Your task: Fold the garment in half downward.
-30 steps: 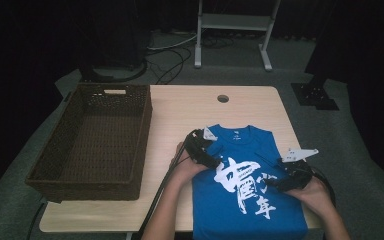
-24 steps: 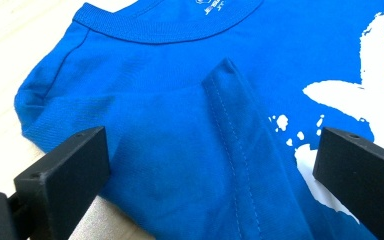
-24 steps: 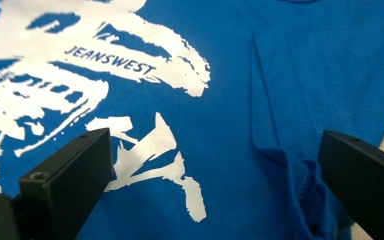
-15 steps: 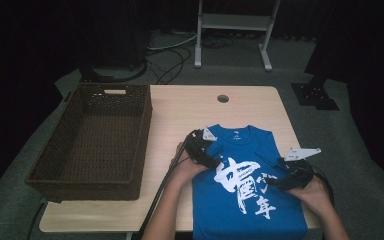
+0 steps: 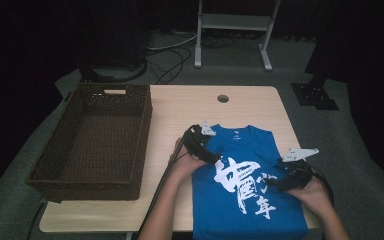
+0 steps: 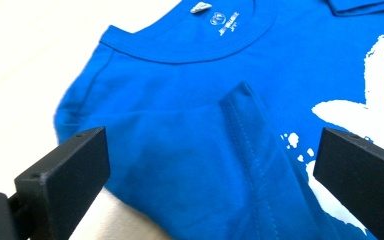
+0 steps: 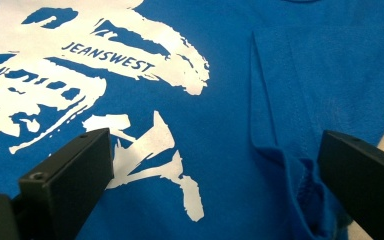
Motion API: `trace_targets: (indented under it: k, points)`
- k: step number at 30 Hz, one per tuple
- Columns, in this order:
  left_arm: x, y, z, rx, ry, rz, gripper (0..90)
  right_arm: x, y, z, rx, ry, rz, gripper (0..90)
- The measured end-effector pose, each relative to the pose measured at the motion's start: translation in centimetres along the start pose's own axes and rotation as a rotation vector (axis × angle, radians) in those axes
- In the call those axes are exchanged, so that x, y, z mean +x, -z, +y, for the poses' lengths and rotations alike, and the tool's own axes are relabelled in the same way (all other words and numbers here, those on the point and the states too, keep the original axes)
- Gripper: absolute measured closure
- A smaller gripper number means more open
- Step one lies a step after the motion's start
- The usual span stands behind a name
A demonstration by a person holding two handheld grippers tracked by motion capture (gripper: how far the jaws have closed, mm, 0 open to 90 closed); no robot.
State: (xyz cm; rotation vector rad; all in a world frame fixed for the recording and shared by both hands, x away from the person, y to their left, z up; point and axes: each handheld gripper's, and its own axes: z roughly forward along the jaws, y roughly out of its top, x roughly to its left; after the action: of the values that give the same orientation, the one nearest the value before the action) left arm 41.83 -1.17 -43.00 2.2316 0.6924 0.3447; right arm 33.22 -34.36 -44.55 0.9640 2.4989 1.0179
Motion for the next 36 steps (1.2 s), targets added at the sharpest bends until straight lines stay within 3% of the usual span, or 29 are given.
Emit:
trace_targets:
  k: [15, 27, 36]
  points:
    - [2.1, 0.8, 1.2, -0.044, 0.019, 0.009, 1.0, 0.0, 0.0, 0.0, -0.001, 0.005, -0.001, 1.7]
    - [4.2, 1.0, 2.0, -0.06, 0.013, 0.045, 1.0, 0.0, 0.0, 0.0, -0.002, 0.006, -0.002, 1.8]
    - [6.3, 0.9, 1.7, -0.085, 0.029, 0.057, 0.9, 0.0, 0.0, 0.0, -0.001, 0.005, -0.002, 1.7]
